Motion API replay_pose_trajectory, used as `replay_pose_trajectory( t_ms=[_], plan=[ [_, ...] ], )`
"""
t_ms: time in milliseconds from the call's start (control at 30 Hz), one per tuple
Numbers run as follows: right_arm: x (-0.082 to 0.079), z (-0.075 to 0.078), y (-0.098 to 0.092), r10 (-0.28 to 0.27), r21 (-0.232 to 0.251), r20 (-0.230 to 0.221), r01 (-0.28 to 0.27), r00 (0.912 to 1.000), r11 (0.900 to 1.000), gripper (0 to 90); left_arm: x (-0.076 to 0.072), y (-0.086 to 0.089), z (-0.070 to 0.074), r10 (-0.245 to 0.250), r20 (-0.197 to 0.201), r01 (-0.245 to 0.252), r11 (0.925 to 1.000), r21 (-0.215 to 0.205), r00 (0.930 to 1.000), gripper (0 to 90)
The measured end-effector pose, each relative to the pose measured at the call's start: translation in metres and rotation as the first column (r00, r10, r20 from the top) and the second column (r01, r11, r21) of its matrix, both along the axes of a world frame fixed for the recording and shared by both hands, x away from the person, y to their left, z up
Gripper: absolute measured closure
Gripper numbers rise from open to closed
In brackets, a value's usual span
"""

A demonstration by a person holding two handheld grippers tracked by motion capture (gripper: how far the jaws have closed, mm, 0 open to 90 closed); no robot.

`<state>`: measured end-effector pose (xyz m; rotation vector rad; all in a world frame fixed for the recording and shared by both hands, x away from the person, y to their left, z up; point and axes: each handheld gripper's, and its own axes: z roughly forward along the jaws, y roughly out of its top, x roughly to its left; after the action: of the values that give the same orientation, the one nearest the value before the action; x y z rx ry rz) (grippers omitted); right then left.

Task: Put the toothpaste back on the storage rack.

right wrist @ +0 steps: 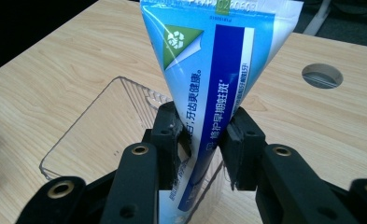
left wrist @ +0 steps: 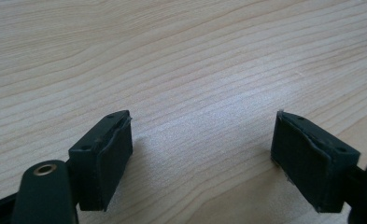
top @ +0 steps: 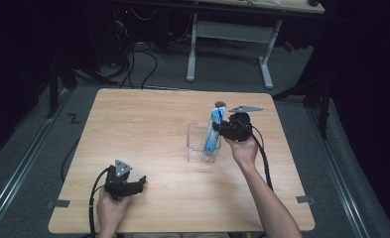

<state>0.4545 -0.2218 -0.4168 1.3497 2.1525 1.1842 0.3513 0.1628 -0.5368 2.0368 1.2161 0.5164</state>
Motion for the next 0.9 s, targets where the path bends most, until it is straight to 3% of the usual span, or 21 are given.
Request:
replay_pose_trajectory(
  t_ms=[467, 633, 900],
  plan=[
    [-0.006, 0.004, -0.005, -0.020, -0.026, 0.026, 0.021, 0.9994, 0.999, 51.9, 0.000, 0.000, 0.000, 0.000, 0.000, 0.000, 1.0000, 0.000, 1.0000, 20.7],
    [-0.008, 0.007, -0.008, -0.025, -0.044, 0.048, 0.027, 0.9985, 0.999, 50.0, 0.000, 0.000, 0.000, 0.000, 0.000, 0.000, 1.0000, 0.000, 1.0000, 20.7],
    [-0.012, 0.013, -0.016, -0.027, -0.019, 0.057, 0.029, 0.9980, 0.999, 49.1, 0.000, 0.000, 0.000, 0.000, 0.000, 0.000, 1.0000, 0.000, 1.0000, 20.7]
  ],
)
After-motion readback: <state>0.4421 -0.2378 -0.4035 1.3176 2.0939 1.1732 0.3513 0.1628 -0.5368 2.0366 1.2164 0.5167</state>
